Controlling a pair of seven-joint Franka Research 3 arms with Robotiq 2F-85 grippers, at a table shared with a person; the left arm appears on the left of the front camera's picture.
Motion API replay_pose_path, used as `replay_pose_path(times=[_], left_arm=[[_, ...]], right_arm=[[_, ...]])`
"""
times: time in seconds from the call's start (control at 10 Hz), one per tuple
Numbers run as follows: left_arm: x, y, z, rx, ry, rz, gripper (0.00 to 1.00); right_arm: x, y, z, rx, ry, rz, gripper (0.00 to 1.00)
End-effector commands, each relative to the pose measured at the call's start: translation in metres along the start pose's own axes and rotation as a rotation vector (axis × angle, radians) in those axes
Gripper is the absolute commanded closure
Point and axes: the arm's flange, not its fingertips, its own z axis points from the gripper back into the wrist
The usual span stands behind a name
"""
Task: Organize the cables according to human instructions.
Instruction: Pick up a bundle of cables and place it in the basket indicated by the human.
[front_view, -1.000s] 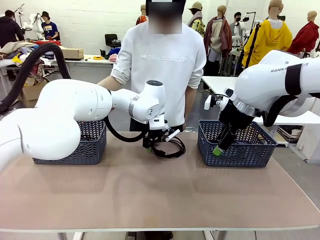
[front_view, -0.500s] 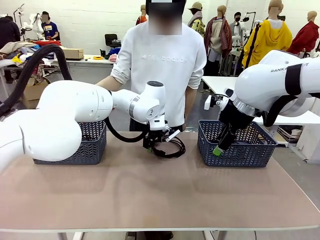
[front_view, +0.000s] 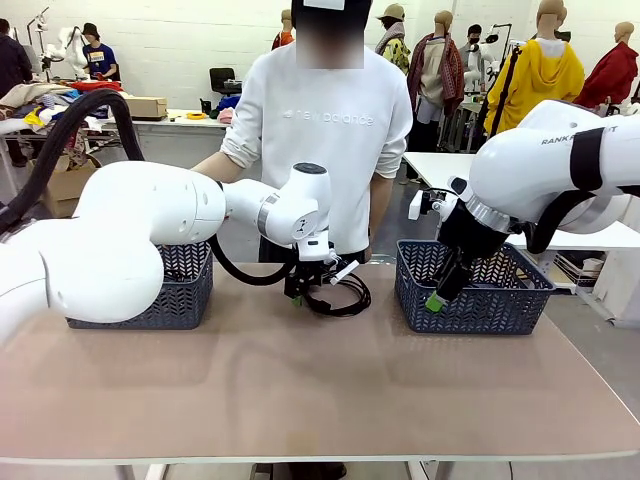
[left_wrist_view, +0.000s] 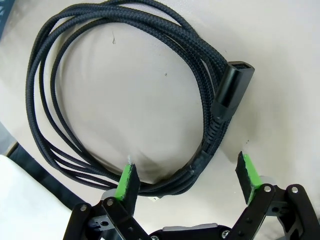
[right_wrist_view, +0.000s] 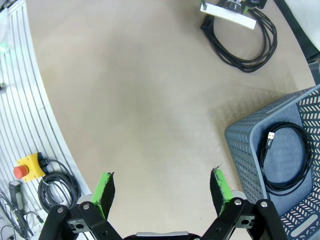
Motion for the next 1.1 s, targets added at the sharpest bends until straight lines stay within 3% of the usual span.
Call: replay_pose_path(times=[0.0, 0.2, 1.0], left_arm=[[0.0009, 0.0019, 0.0029, -0.025, -0.003, -0.004, 0.00], [0.0013, 0.0002, 0.0032, -0.037, -0.014, -0.012, 0.00], [0.0016, -0.0030, 0.0019, -0.041, -0.029, -0.012, 0.79]], right_arm=[[0.0014, -0.0023, 0.0021, -0.003, 0.015, 0.003, 0.00], [0.0014, -0.0023, 0.0021, -0.003, 0.015, 0.003, 0.00], [0.0014, -0.0023, 0.0021, -0.003, 0.015, 0.003, 0.00]])
